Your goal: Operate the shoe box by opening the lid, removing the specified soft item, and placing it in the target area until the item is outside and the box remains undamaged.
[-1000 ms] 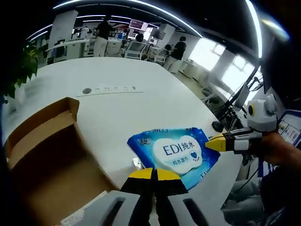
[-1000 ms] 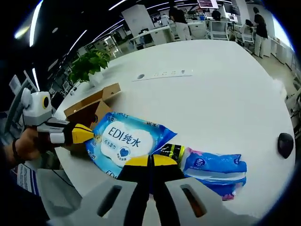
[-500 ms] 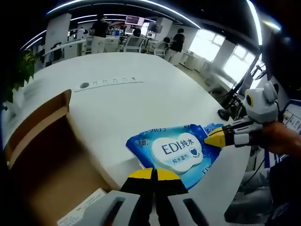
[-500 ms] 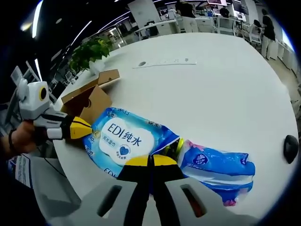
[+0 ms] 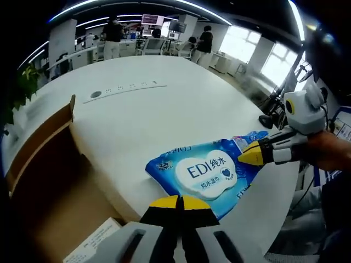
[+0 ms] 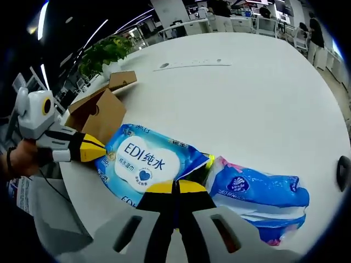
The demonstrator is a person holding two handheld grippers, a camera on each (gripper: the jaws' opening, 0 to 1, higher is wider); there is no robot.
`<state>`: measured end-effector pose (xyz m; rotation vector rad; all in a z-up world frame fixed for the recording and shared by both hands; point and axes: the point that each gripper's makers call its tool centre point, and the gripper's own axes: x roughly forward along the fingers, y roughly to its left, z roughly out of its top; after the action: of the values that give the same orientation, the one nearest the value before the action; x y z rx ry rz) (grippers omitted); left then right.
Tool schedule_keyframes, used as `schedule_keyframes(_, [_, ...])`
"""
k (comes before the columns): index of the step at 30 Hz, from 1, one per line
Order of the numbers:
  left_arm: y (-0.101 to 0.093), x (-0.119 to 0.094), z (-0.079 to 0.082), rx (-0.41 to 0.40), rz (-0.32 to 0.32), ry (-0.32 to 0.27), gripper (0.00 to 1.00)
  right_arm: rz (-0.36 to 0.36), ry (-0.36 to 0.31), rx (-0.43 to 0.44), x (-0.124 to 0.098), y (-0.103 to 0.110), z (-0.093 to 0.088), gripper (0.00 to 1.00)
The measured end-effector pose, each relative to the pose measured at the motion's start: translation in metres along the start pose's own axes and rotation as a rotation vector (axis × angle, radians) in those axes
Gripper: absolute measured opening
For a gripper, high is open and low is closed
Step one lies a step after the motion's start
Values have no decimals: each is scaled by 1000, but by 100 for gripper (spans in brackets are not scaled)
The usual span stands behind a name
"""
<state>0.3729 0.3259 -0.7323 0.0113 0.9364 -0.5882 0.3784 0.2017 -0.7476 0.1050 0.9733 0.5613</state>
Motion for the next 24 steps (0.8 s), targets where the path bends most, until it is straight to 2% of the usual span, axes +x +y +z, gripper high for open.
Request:
schedule_keyframes(11, [2, 1, 1, 0, 1, 5, 0, 0, 11, -4, 2, 0, 1, 0])
schedule_keyframes(24, [3, 0, -2, 114, 36, 13, 1, -16, 13, -19, 1, -3, 0, 0])
